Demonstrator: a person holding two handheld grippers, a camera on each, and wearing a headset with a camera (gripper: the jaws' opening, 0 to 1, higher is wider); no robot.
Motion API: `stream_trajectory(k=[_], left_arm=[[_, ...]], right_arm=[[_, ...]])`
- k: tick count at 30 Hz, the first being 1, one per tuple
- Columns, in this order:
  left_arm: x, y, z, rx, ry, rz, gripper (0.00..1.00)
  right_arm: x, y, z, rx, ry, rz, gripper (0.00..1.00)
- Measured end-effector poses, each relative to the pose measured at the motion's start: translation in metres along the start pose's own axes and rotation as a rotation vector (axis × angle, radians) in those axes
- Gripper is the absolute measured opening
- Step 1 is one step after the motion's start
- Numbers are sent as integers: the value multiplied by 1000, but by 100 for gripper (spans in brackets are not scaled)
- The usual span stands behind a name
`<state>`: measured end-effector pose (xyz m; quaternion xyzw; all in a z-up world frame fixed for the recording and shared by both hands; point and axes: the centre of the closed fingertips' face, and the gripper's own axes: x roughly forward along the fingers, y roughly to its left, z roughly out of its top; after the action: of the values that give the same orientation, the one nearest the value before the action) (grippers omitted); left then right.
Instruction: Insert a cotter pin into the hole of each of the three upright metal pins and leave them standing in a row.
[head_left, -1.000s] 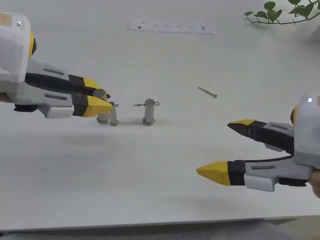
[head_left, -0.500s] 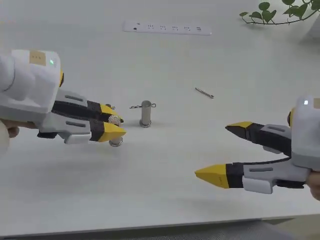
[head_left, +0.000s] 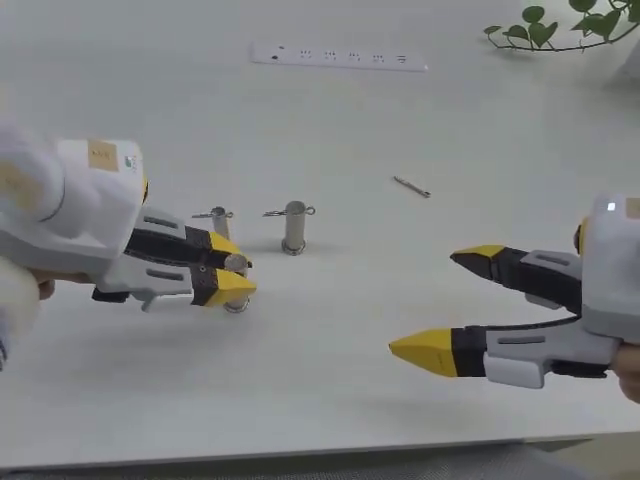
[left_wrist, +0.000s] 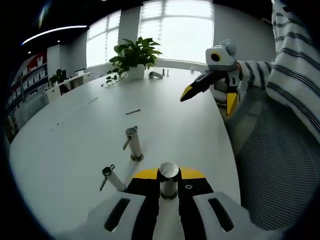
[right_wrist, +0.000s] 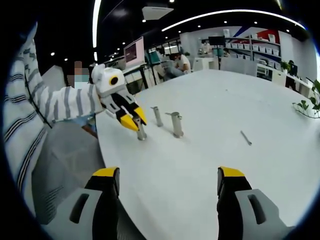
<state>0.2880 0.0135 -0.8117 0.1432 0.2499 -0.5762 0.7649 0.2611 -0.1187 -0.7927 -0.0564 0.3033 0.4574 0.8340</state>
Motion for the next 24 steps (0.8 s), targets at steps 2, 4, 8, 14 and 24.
stream_trajectory(k=[2, 4, 8, 14, 24], left_arm=[[0, 0, -2, -3, 4, 3, 11], [1, 0, -3, -2, 5, 6, 11], [1, 0, -6, -5, 5, 10, 11], [1, 1, -12, 6, 18, 22, 11], [-1, 1, -13, -14, -10, 37, 11]], right_arm=[[0, 0, 0, -1, 1, 0, 81], [0, 0, 0, -1, 1, -1, 81], [0, 0, 1, -1, 0, -3, 81], [-1, 0, 1, 0, -2, -4, 81], [1, 3, -1, 6, 2, 8, 81]])
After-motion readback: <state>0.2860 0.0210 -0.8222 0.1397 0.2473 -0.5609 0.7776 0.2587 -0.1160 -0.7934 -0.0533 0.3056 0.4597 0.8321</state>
